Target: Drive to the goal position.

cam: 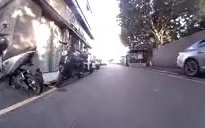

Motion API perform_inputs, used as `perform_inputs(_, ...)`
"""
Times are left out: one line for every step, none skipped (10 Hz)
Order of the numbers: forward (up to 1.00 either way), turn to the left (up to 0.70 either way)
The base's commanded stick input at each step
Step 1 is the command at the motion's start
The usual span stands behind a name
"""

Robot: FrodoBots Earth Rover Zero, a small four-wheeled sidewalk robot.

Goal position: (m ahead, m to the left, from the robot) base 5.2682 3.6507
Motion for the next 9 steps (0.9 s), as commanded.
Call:
perform_inputs(0.70, -0.02)
perform_inputs(0.70, -0.07)
perform_inputs(0.70, -0.12)
perform_inputs(0.70, -0.13)
perform_inputs(0.70, -0.03)
perform_inputs(0.70, 0.00)
perform_inputs(0.70, 0.00)
perform_inputs(0.70, 0.00)
perform_inputs(0.70, 0.00)
